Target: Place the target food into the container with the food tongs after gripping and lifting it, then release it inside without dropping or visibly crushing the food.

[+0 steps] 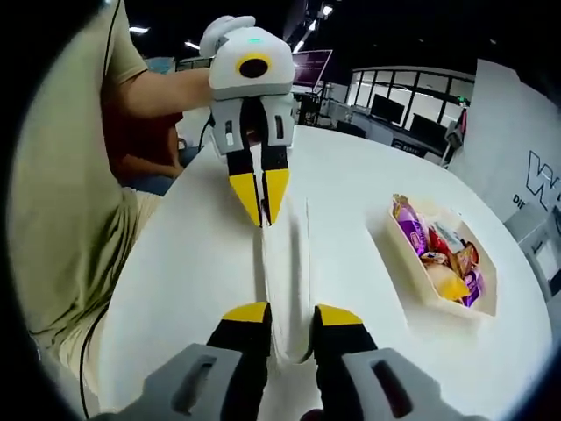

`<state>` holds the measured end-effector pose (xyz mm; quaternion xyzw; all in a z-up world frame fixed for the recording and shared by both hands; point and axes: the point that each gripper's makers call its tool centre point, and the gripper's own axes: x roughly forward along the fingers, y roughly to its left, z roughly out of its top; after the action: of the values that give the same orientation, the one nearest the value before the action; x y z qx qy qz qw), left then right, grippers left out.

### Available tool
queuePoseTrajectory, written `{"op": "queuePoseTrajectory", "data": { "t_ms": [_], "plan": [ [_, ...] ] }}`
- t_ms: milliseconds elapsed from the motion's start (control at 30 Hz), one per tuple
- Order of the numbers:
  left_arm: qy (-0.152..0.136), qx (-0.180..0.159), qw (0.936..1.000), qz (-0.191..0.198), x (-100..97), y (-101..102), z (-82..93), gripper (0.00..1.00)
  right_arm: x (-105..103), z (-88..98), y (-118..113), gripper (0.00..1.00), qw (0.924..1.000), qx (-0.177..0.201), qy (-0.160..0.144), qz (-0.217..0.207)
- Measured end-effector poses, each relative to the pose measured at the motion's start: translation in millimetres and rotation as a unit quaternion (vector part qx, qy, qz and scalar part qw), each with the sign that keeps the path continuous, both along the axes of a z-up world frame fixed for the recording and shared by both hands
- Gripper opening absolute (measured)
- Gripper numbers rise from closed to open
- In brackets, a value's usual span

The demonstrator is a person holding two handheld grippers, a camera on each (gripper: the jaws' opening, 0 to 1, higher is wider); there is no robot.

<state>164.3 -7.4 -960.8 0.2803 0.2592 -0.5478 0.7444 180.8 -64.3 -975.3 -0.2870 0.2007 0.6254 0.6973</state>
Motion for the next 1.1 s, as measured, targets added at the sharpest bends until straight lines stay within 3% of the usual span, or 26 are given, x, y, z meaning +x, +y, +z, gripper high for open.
{"op": "queuePoseTrajectory", "data": {
  "t_ms": [1100],
  "plan": [
    [0.006, 0.005, 0.9999, -0.011, 0.0, 0.3, -6.6, 0.01, 2.3, -1.8, -0.3, 0.15, 0.9999, -0.008, -0.001, -0.009]
  ]
}}
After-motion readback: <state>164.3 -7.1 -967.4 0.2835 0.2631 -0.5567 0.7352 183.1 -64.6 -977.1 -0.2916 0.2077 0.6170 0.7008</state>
